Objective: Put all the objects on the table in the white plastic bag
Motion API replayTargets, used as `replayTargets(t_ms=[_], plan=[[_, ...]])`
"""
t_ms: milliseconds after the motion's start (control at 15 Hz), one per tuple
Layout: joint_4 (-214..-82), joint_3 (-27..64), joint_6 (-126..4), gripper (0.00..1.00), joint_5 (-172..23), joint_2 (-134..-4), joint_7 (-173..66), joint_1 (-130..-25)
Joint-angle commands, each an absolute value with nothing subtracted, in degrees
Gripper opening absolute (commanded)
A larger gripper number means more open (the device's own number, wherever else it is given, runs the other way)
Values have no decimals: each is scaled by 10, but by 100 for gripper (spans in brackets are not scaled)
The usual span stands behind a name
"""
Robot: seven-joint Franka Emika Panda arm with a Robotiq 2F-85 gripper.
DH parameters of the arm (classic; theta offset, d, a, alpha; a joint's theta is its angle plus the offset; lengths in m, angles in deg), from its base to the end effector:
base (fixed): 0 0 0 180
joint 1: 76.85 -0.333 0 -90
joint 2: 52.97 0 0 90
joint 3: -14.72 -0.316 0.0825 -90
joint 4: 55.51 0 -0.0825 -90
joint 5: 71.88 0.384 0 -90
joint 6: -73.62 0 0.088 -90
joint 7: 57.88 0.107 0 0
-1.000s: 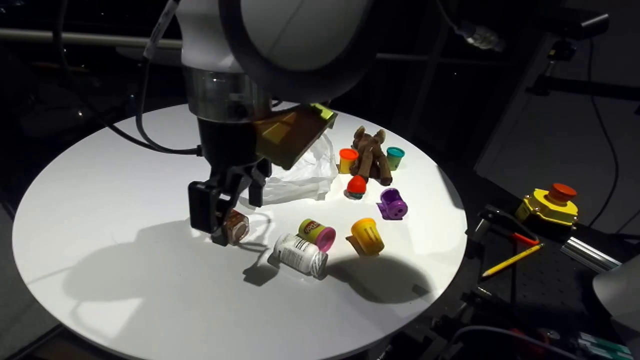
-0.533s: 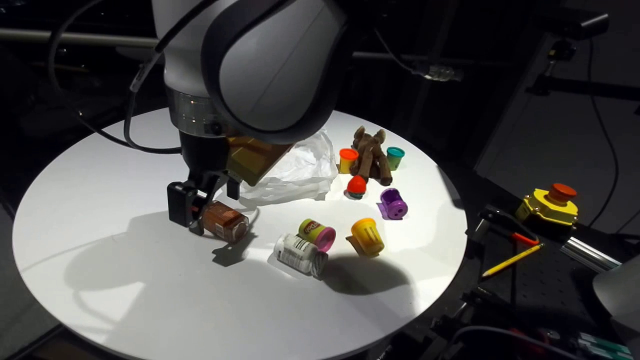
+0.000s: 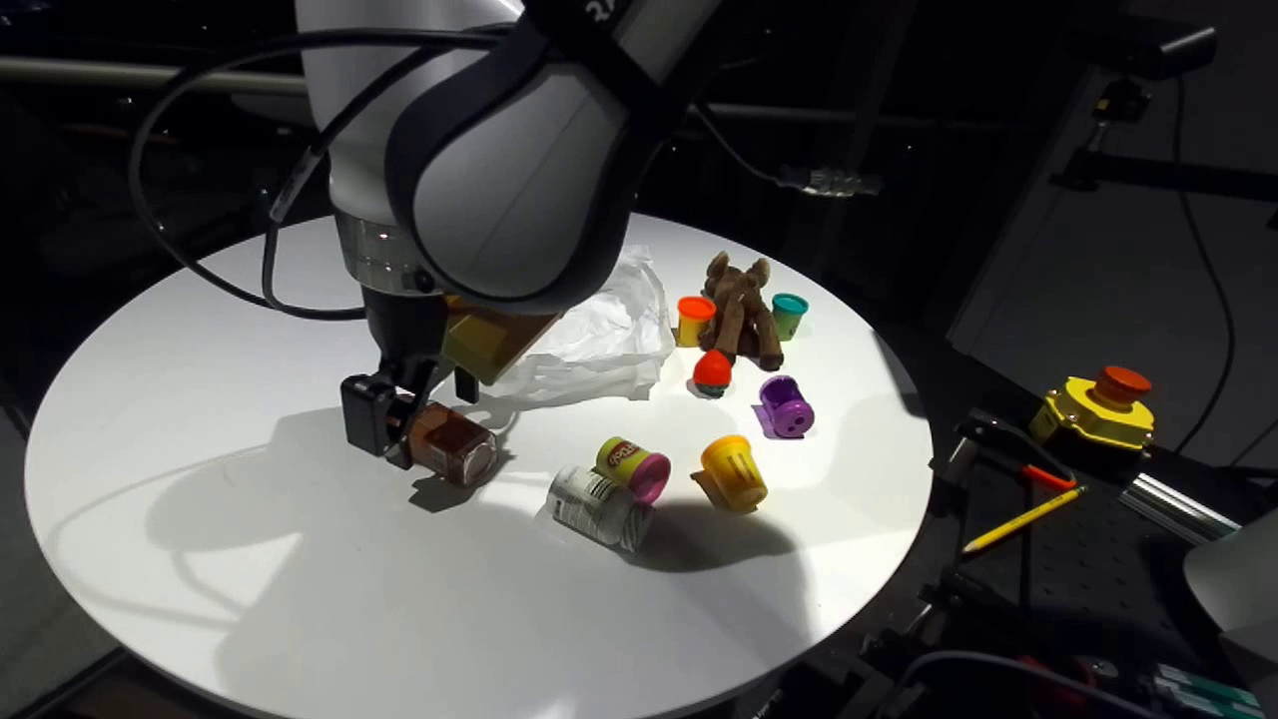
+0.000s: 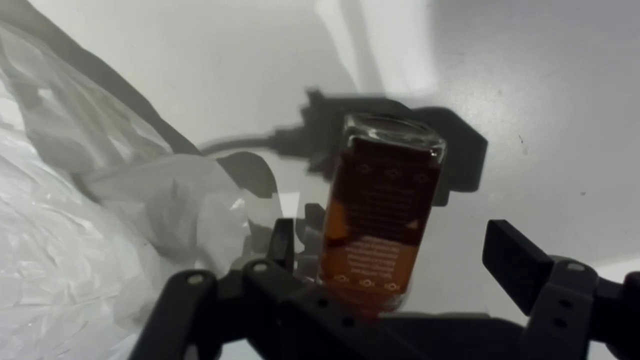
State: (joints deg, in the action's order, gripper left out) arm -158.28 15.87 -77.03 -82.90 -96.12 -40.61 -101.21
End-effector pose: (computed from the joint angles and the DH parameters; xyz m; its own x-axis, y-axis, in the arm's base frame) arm 0.6007 0.2636 0.1357 0.9563 0.2735 0.1038 0.2643 -0.9599 0.0940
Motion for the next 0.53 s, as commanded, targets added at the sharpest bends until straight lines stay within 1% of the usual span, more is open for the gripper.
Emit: replayTargets(t_ms=[0,267,333,400,467], plan=[[-1543,165,-742,71,-828,-985,-394,-1015],[-1546,156,-741,38,-818,-974,-394,-1008],[-1550,152,-742,31,-813,-967,-396,-1005],[-1553,148,-743,25,-806,-962,-397,-1001],[-1562,141,-751,25,-792,-950,-392,-994]])
